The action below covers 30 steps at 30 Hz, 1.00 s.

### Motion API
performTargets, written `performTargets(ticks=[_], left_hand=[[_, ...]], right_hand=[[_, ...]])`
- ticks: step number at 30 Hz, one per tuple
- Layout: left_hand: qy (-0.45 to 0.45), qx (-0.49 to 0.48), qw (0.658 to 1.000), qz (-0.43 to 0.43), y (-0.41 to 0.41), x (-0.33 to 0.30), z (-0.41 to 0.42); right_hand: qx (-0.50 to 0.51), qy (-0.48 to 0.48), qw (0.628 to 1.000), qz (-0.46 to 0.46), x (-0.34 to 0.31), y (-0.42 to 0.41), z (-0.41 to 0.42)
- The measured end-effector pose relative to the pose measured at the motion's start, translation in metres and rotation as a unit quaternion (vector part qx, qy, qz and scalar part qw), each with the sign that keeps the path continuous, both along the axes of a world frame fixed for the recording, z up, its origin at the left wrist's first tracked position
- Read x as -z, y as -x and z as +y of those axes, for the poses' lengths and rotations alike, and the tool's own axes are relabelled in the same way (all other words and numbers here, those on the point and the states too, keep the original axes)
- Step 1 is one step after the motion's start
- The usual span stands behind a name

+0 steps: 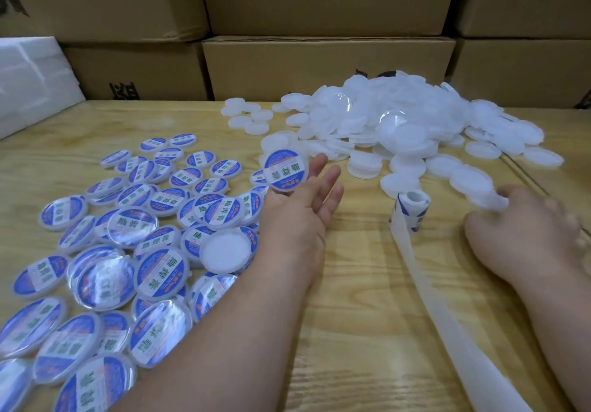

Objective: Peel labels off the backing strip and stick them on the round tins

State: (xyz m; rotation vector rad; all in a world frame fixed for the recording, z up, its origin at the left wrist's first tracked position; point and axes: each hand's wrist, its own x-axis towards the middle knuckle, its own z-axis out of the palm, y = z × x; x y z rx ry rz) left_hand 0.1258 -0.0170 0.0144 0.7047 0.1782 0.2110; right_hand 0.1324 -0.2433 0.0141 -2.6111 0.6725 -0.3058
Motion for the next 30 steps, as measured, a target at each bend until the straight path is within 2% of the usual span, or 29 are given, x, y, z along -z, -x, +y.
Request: performTargets(ticks=[4, 9, 11, 13, 16, 18, 21, 24, 27, 30], left_hand=[[0.081, -0.027, 0.996, 0.014, -0.001, -0.001, 0.005], [0.108, -0.016, 0.994, 0.027, 0.001, -0.003, 0.010], [0.056, 0.003, 0.998, 0.021, 0.003, -0.004, 0.008], [-0.065, 0.011, 0.998, 0.006, 0.006, -0.003, 0.001], [-0.283, 0.021, 0.957, -0.051, 0.010, 0.005, -0.011], [-0.366, 0.032, 0.927, -0.081, 0.012, 0.007, -0.017], [-0.387, 0.044, 0.917, -0.085, 0.013, 0.007, -0.018], [-0.374, 0.059, 0.923, -0.075, 0.011, 0.008, -0.018], [-0.381, 0.070, 0.917, -0.090, 0.013, 0.006, -0.019], [-0.393, 0.053, 0.913, -0.096, 0.015, 0.006, -0.020]], right_hand=[[-0.025, -0.008, 0.999, -0.040, 0.006, -0.002, -0.006], [-0.039, -0.056, 0.980, -0.187, 0.010, -0.005, -0.008], [-0.054, -0.089, 0.967, -0.233, 0.008, -0.004, -0.003], [-0.097, -0.144, 0.948, -0.268, 0.006, -0.002, 0.006], [-0.166, -0.180, 0.921, -0.303, 0.002, 0.005, 0.021], [-0.201, -0.226, 0.896, -0.325, -0.004, 0.009, 0.028], [-0.260, -0.335, 0.838, -0.343, -0.013, 0.014, 0.034], [-0.298, -0.370, 0.812, -0.340, -0.017, 0.019, 0.042], [-0.319, -0.383, 0.807, -0.316, -0.014, 0.023, 0.051], [-0.316, -0.349, 0.821, -0.323, -0.012, 0.026, 0.049]])
